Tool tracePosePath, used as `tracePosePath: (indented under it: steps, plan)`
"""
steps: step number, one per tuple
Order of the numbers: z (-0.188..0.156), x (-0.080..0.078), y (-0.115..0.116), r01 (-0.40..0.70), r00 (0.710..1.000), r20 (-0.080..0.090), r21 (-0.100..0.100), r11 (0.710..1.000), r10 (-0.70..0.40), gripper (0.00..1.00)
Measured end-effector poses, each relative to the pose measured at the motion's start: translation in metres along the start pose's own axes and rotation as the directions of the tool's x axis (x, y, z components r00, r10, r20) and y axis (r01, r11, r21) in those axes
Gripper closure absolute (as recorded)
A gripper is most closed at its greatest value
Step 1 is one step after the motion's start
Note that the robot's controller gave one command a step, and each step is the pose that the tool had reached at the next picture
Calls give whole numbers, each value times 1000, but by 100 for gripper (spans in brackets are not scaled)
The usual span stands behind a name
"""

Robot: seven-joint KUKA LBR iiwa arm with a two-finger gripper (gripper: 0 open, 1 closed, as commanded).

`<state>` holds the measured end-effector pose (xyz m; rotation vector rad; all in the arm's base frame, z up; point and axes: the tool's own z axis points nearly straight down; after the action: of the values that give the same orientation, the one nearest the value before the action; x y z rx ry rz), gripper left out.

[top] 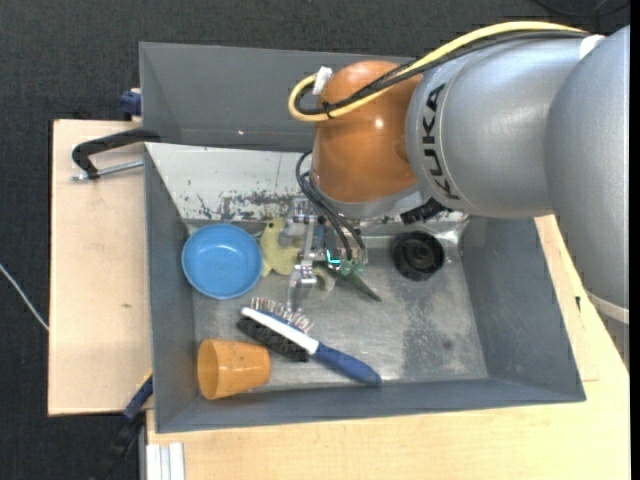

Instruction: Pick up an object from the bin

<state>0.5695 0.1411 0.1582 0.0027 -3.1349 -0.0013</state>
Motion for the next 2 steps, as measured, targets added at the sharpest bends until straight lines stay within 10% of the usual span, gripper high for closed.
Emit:
tracePosePath:
  steps: [1, 2]
  plan:
    - [85, 77, 10, 114, 993, 5, -4, 993, -114, 0]
    - [84, 76, 9, 112, 994, 5, -4, 994, -112, 100]
